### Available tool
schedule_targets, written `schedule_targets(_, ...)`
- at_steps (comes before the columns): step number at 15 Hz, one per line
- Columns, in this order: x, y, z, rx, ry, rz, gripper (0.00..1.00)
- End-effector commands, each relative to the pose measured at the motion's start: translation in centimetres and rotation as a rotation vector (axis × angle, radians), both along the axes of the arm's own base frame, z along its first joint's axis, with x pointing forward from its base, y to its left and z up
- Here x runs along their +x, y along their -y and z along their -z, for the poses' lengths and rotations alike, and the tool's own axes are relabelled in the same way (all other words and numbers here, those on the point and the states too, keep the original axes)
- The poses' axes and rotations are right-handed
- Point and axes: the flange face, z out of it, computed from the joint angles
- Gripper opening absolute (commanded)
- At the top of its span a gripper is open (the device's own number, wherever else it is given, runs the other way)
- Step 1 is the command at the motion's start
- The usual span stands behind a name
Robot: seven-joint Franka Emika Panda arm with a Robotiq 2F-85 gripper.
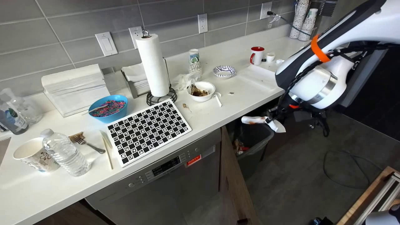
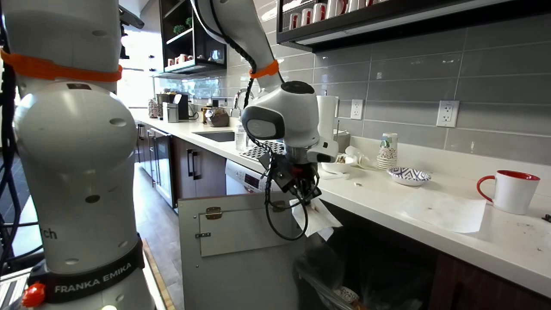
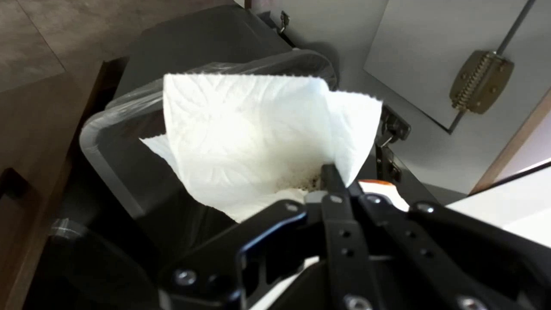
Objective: Fold the napkin and put it in the bin
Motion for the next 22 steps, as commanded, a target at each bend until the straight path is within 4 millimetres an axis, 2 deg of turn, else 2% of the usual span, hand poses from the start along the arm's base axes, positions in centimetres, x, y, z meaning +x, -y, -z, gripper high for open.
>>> schedule_targets(1,0.6,0.5,1.2,0.055,0.043,0.029,0.0)
schedule_targets(3,0.4,0.8,2.6,0.077,0.059,0.041,0.0)
schedule_targets(14,-1.1,0.9,13.7,0.134,0.08,0.026,0.0)
schedule_targets(22,0.1,1.6,18.4,0.098,0.124,0.07,0.0)
